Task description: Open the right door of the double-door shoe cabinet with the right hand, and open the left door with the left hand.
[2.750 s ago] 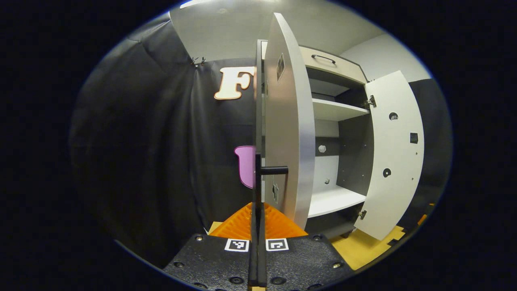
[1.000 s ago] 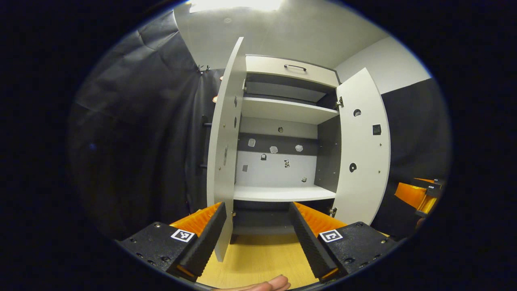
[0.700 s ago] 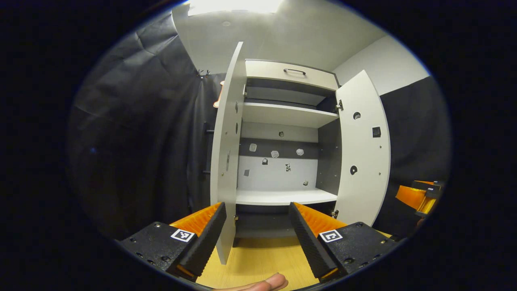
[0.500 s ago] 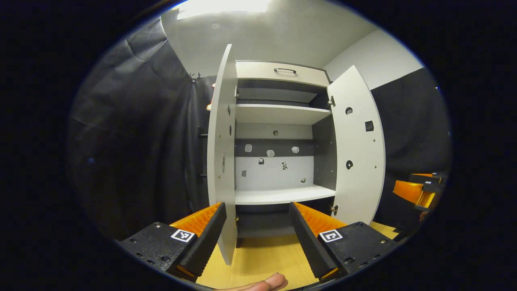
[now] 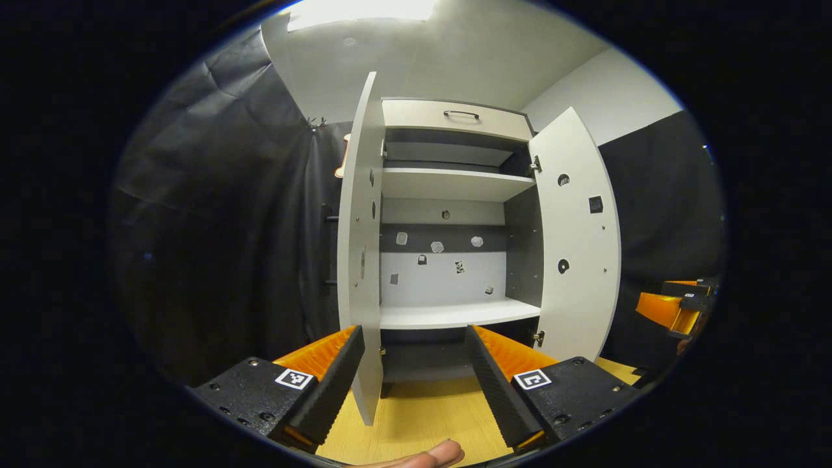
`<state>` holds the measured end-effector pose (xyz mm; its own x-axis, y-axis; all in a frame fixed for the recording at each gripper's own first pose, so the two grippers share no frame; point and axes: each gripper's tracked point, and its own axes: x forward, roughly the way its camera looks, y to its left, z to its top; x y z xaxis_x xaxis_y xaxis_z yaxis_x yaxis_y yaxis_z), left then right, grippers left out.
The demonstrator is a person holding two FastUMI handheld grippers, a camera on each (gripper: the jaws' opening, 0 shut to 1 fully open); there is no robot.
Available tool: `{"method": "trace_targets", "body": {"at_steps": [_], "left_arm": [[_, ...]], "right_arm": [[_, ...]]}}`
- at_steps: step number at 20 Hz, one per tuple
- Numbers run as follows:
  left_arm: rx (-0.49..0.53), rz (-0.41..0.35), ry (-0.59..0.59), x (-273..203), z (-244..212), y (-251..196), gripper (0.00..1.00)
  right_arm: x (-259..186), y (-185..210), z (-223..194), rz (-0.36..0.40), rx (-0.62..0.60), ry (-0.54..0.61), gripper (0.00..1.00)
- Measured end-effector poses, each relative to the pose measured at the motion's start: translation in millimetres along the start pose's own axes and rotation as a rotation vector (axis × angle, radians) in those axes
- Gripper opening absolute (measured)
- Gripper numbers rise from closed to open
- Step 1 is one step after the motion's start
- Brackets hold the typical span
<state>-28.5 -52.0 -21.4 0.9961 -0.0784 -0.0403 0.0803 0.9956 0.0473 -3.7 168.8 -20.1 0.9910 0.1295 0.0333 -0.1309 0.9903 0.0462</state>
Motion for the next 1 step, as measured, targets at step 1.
{"method": "trace_targets", "body": {"at_steps": [1], "left_arm": [[-0.006, -0.003, 0.0, 0.0, 0.1, -1.3, 0.96]], "right_arm": [[0.2, 0.4, -0.9, 0.0, -0.002, 0.0, 0.98]]}}
